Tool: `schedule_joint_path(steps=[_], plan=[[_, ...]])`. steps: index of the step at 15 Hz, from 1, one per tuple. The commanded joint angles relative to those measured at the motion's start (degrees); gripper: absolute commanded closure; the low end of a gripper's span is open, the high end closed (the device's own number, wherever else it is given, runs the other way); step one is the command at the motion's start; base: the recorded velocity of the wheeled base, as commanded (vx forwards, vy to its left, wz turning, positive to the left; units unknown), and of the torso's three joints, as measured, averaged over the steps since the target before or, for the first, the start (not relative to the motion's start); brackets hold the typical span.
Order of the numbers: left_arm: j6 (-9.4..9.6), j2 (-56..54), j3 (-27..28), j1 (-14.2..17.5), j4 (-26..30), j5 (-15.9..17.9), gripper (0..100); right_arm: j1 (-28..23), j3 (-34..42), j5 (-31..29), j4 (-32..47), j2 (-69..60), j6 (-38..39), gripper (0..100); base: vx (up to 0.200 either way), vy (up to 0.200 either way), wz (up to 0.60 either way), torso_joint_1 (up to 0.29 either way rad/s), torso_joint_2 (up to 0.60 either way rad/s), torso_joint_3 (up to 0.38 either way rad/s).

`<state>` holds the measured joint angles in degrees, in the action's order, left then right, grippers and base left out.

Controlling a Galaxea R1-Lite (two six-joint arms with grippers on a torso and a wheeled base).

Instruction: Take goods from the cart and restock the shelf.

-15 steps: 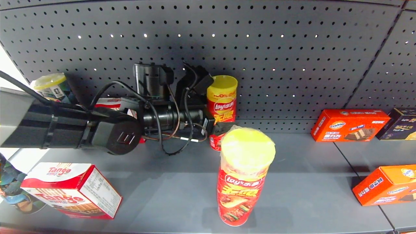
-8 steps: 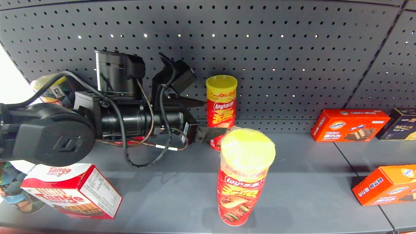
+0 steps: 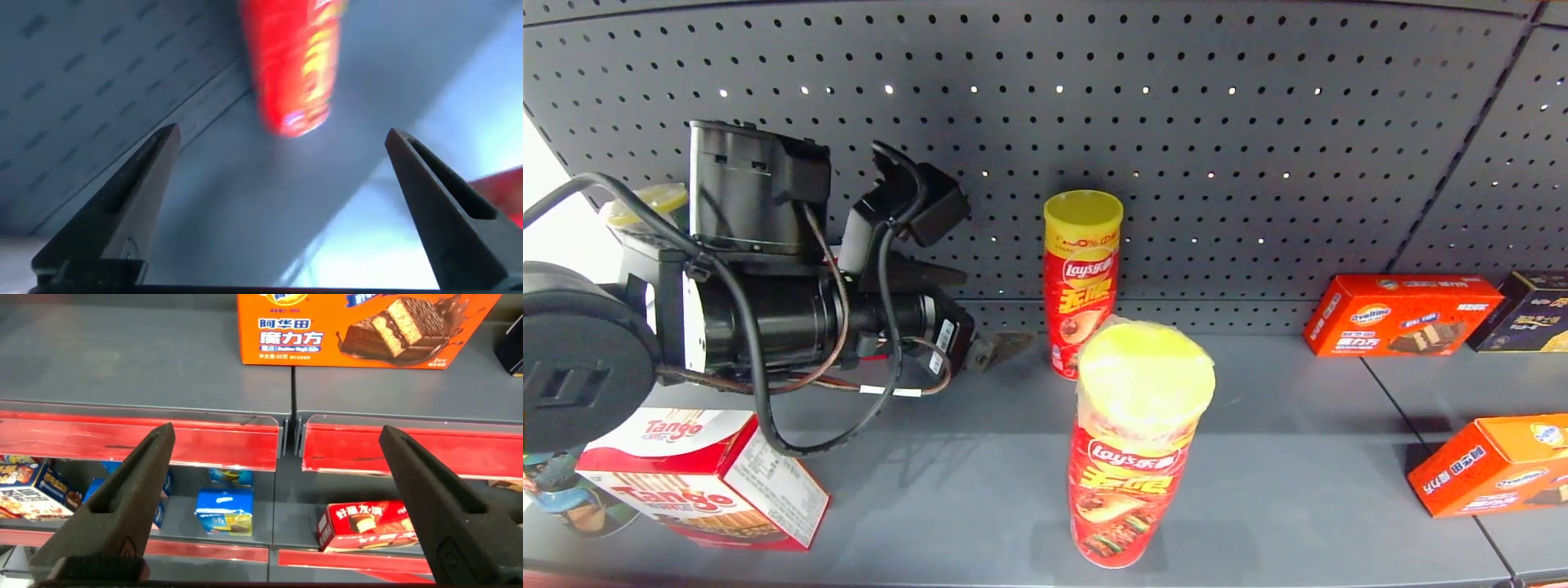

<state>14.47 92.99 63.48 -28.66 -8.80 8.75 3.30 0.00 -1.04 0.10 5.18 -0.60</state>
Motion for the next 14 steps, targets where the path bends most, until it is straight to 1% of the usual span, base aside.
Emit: schedule_joint_path(steps=[1, 2, 4, 6, 9, 14], plan=[[0.12, 0.4, 1.8, -0.3, 2.0, -1.7, 0, 0.0, 0.0, 0.0, 0.0, 0.1, 0.0, 0, 0.000, 0.000, 0.00, 0.000, 0.00, 0.000], [0.65, 1.9, 3.8, -0.7, 4.2, -4.4, 0, 0.0, 0.0, 0.0, 0.0, 0.1, 0.0, 0, 0.000, 0.000, 0.00, 0.000, 0.00, 0.000], [2.14, 5.0, 6.9, -1.1, 5.5, -9.4, 0, 0.0, 0.0, 0.0, 0.0, 0.1, 0.0, 0, 0.000, 0.000, 0.00, 0.000, 0.00, 0.000], [2.32, 7.6, 9.1, -1.3, 5.5, -11.5, 0, 0.0, 0.0, 0.0, 0.0, 0.1, 0.0, 0, 0.000, 0.000, 0.00, 0.000, 0.00, 0.000], [2.23, 10.1, 10.2, -1.9, 5.4, -11.8, 0, 0.0, 0.0, 0.0, 0.0, 0.1, 0.1, 0, 0.000, 0.000, 0.00, 0.000, 0.00, 0.000], [2.23, 13.4, 12.9, -1.6, 4.9, -13.0, 0, 0.0, 0.0, 0.0, 0.0, 0.1, 0.0, 0, 0.000, 0.000, 0.00, 0.000, 0.00, 0.000]])
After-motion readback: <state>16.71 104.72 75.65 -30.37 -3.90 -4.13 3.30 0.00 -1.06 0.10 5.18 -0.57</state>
